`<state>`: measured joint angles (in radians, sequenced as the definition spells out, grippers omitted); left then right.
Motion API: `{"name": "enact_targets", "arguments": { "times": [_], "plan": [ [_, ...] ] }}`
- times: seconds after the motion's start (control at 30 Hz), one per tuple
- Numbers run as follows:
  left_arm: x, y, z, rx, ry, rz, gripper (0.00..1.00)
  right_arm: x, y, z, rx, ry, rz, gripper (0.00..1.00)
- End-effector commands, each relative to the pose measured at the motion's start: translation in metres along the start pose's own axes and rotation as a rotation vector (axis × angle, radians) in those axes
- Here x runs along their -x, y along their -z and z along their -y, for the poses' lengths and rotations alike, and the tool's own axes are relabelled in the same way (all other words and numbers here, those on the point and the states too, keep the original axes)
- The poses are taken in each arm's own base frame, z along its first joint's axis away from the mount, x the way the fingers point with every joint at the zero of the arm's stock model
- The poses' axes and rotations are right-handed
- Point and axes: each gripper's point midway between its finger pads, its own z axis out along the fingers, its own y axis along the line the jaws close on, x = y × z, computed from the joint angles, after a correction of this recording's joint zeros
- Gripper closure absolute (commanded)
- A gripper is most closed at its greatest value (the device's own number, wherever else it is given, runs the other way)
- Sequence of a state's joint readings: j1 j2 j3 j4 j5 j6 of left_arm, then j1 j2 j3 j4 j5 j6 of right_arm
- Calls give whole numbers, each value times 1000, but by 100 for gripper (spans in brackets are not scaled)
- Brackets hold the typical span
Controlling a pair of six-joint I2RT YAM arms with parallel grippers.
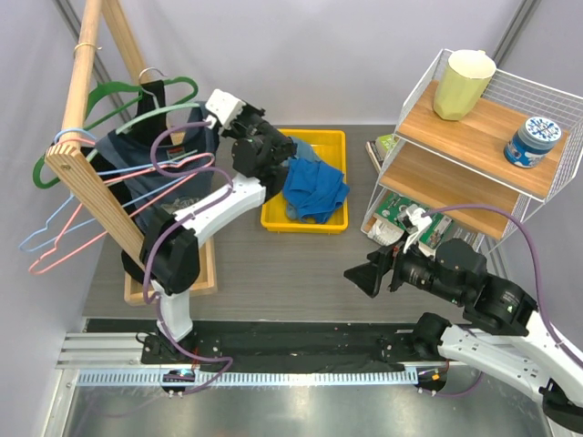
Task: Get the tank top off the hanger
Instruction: Pick up the hanger from the clothesline.
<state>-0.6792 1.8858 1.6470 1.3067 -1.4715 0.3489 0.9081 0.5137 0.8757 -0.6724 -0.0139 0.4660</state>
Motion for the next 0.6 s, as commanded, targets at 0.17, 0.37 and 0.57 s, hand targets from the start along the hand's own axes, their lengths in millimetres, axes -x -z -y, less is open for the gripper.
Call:
{"name": "enact_targets", "arguments": {
  "times": [0.17, 0.37, 0.57],
  "plan": [
    [20, 78, 40, -106, 278, -123, 100, 9, 22, -6, 40, -21, 77, 6],
    [39, 131, 59, -190, 307, -216, 100, 10, 38, -7, 52, -56, 100, 6],
    [55, 192, 64, -325, 273, -304, 100, 11, 50, -9, 74, -82, 135, 6]
  ]
}}
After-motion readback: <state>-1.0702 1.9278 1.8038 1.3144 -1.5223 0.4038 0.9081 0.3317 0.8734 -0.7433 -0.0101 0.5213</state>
